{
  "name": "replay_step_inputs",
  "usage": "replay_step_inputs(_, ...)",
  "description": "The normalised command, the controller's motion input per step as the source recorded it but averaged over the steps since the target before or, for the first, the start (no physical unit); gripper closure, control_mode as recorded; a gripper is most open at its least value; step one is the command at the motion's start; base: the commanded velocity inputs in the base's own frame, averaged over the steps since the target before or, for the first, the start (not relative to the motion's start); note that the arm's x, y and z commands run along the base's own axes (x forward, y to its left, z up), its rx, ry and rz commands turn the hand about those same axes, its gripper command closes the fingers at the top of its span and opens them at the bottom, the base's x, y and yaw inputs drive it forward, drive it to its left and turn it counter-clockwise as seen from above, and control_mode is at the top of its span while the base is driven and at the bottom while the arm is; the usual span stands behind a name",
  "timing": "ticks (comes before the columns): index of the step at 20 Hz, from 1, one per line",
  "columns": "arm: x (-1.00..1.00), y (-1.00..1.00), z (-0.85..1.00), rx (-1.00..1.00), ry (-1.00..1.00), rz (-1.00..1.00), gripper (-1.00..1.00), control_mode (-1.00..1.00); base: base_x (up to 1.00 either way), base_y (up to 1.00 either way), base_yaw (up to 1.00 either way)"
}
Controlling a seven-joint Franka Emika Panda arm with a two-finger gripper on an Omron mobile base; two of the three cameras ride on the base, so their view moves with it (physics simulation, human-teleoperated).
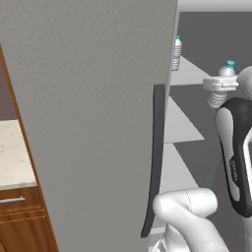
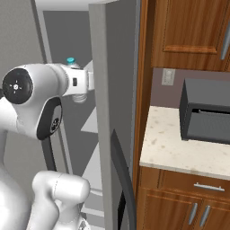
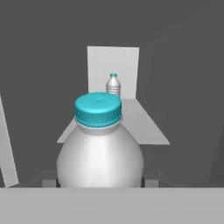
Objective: Take the bottled waters from the counter and place them in the freezer to freeze. Close the freezer door after placing the bottles.
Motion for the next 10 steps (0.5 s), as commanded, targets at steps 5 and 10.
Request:
replay_step_inputs(5, 0.23, 0.0, 0.28, 0.0, 0.1, 0.03, 1.0, -1.0, 0.0, 0.0, 0.0)
replay_step_inputs(10, 0.34, 0.01, 0.11, 0.0, 0.05, 0.0, 1.0, -1.0, 0.0, 0.0, 0.0)
